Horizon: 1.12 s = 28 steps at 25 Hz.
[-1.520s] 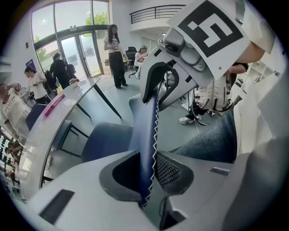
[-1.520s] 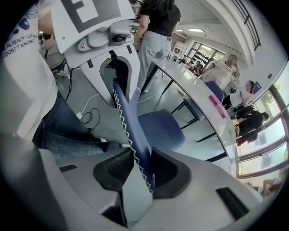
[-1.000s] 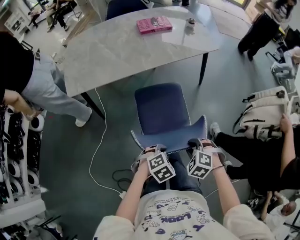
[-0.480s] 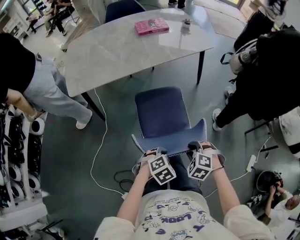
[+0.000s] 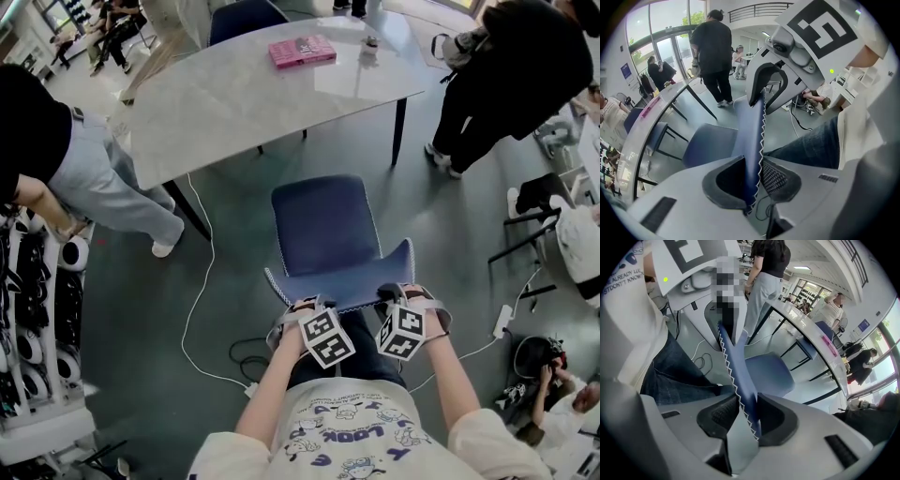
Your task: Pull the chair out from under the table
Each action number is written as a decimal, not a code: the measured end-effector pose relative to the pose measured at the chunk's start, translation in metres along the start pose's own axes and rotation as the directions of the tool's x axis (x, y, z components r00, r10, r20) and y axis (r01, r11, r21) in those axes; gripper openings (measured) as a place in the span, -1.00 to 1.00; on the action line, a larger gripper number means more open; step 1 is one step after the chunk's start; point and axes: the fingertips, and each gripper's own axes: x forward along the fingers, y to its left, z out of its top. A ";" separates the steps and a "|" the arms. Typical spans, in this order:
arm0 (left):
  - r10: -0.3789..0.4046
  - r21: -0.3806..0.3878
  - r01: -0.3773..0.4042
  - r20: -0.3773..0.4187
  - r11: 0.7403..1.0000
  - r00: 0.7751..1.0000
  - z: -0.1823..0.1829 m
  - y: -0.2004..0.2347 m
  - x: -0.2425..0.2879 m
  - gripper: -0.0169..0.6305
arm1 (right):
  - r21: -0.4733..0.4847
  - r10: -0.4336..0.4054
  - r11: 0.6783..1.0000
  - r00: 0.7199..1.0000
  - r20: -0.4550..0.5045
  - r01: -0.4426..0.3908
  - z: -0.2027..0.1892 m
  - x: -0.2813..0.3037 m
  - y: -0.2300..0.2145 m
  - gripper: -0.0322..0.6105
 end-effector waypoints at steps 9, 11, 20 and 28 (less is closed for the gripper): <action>0.029 -0.052 -0.026 0.060 0.998 0.998 0.001 0.005 -0.002 -0.53 | 0.065 -0.054 0.997 0.997 0.058 0.050 0.002 -0.001 -0.003 -0.45; 0.032 -0.092 -0.023 0.089 0.995 0.995 0.002 0.007 -0.004 -0.46 | 0.065 -0.076 0.995 0.995 0.060 0.072 0.002 0.000 -0.004 -0.43; 0.046 -0.210 -0.005 0.188 0.978 0.981 0.002 0.021 -0.040 -0.21 | 0.212 -0.050 0.977 0.980 0.193 0.008 0.015 -0.023 -0.002 -0.30; 0.380 -0.480 -0.186 0.346 0.857 0.858 0.027 0.098 -0.121 -0.68 | 0.437 -0.251 0.899 0.862 0.440 0.039 0.069 -0.089 -0.067 -0.46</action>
